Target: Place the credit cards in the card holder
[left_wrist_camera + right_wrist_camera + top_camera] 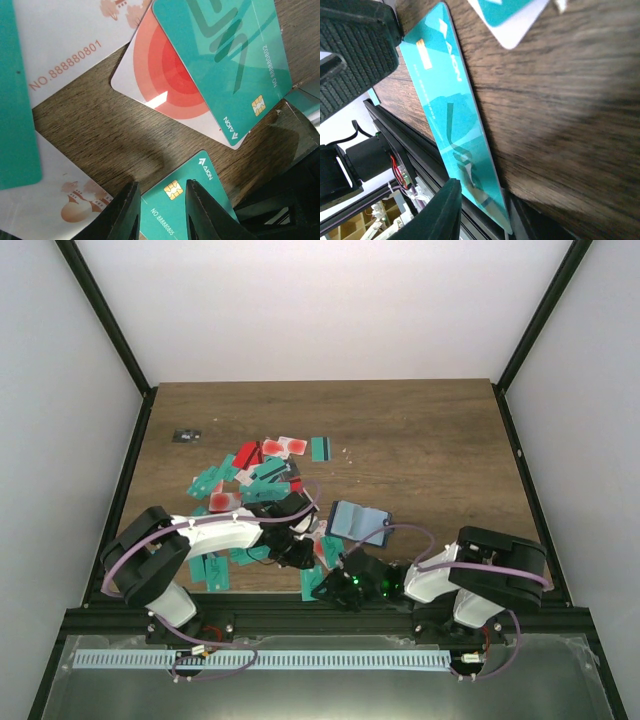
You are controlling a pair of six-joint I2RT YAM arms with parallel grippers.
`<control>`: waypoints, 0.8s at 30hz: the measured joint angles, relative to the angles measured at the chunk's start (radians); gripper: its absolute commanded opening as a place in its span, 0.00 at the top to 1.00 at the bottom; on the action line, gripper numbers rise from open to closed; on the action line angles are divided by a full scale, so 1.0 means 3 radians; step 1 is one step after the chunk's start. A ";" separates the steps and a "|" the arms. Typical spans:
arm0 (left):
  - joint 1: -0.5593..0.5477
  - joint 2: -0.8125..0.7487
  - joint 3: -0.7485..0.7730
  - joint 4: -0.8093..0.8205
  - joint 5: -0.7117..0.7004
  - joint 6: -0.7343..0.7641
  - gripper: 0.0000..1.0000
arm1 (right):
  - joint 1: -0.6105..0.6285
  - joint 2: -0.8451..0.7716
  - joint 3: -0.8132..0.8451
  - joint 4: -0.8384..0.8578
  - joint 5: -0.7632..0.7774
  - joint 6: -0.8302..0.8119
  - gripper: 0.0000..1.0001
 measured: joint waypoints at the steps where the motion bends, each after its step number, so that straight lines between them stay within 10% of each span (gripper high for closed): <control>1: 0.0000 -0.0001 -0.0001 0.0003 0.0000 -0.0001 0.72 | -0.0004 0.0004 0.0003 0.0004 -0.0004 -0.0004 0.80; 17: 0.0075 -0.0331 0.0820 -0.0729 -0.0376 0.0003 0.66 | -0.0203 -0.0566 0.0540 -0.0991 -0.0108 -0.0809 0.99; 24: 0.0453 -0.0660 0.1648 -0.1190 -0.0604 0.0025 0.42 | -0.0829 -0.1202 0.1097 -0.1924 -0.0245 -0.1399 0.99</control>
